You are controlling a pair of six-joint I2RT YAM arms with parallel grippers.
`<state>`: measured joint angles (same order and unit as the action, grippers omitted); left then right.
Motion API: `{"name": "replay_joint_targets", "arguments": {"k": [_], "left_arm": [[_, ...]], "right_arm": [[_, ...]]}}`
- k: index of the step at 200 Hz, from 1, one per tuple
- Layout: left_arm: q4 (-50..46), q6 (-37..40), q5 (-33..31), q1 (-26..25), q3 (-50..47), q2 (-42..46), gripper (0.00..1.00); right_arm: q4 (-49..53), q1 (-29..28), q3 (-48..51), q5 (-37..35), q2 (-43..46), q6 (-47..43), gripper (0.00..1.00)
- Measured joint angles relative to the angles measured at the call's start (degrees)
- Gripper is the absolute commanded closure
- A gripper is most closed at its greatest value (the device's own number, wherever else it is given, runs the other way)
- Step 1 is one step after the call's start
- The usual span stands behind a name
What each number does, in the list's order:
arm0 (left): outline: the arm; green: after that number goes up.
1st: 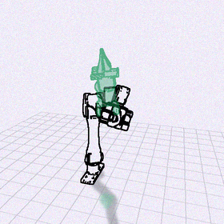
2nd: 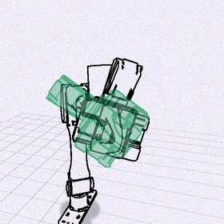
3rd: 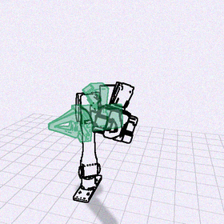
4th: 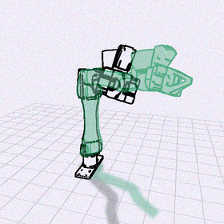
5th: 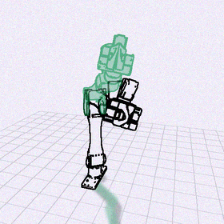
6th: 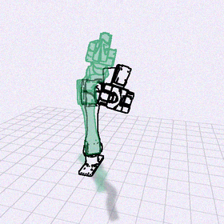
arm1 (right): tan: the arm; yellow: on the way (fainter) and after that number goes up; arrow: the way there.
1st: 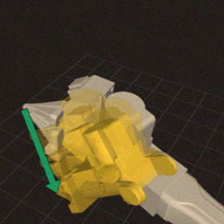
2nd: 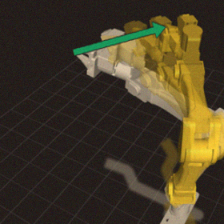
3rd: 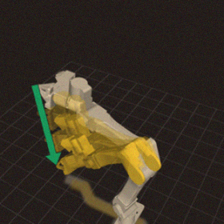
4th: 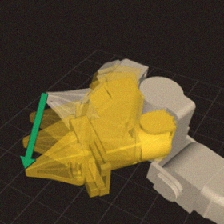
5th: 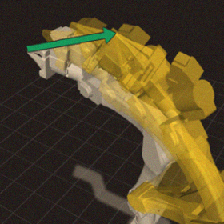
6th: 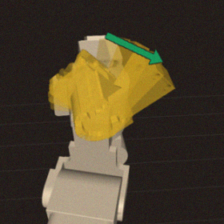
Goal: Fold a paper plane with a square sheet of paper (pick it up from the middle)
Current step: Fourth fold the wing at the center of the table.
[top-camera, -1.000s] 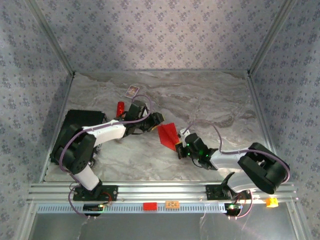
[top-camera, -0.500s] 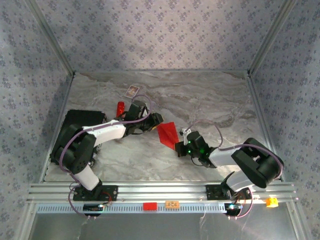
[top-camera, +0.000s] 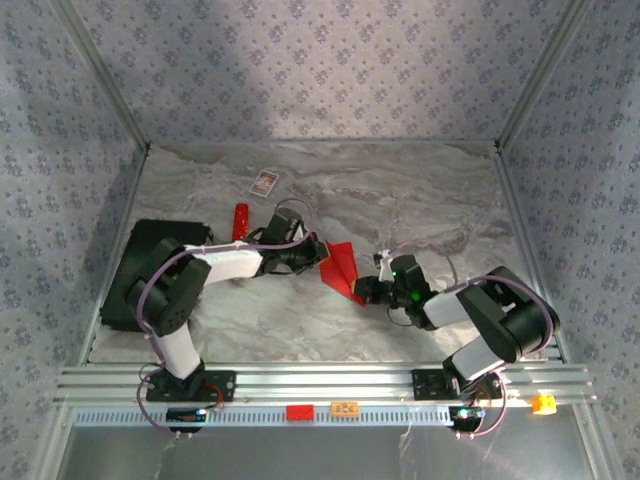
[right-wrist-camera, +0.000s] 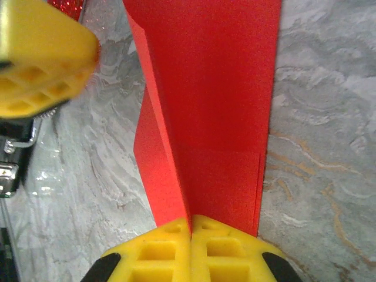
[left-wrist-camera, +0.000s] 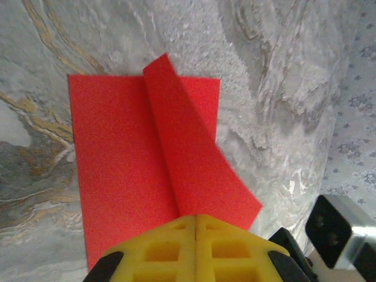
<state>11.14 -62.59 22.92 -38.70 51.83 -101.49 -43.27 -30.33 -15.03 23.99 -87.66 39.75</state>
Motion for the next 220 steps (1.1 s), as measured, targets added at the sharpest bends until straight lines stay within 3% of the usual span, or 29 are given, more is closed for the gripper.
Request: {"name": "replay_joint_targets", "arguments": {"k": [68,220], "left_arm": [[0.6,-0.4,0.9,-1.9,2.0,-6.5,1.0],[0.9,-1.1,-0.3,-1.9,0.3,-6.5,1.0]], "right_arm": [[-2.2,1.5,0.5,2.7,-1.9,4.0,1.0],[-3.7,2.3,0.9,3.8,-2.5,7.3,0.99]]}}
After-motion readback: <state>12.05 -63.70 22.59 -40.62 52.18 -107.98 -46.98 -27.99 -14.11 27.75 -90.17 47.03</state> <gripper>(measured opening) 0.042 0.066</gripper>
